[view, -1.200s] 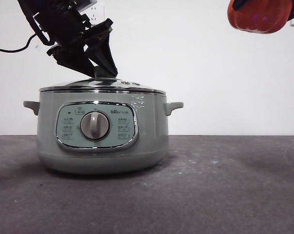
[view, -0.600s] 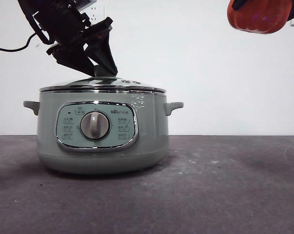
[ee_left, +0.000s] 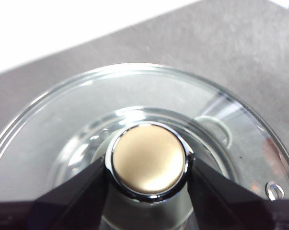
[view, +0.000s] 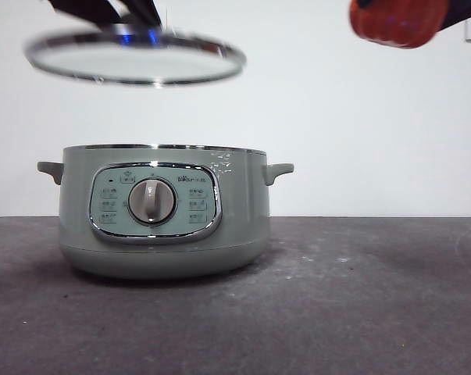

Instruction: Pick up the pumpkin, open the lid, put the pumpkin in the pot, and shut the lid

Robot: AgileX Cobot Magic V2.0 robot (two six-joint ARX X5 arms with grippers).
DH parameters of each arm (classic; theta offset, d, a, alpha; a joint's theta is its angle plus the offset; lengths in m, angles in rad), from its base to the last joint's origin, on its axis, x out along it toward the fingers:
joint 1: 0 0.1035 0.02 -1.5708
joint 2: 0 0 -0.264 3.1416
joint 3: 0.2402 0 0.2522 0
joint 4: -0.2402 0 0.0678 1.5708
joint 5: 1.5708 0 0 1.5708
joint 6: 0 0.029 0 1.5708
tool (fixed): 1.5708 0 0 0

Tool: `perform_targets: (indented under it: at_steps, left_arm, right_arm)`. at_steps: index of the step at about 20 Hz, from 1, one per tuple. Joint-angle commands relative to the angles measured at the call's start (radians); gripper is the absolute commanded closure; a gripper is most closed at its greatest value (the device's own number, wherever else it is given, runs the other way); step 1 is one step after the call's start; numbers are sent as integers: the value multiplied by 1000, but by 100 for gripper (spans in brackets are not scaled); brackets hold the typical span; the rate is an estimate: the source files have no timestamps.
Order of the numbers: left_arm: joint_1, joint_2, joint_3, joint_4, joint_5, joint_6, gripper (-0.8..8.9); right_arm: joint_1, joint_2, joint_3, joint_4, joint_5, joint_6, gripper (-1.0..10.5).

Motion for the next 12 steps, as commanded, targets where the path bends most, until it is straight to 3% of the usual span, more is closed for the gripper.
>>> perform_targets:
  at_steps: [1, 6, 12]
  left_arm:
    - [10, -94, 29, -20, -25, -5, 822]
    - [10, -283, 30, -171, -87, -5, 822]
    - [10, -454, 30, -338, -175, -11, 822]
  right_arm:
    - [20, 45, 3, 70, -8, 17, 959]
    - [111, 235, 103, 159, -8, 14, 959]
    - [206, 589, 414, 165, -7, -37, 959]
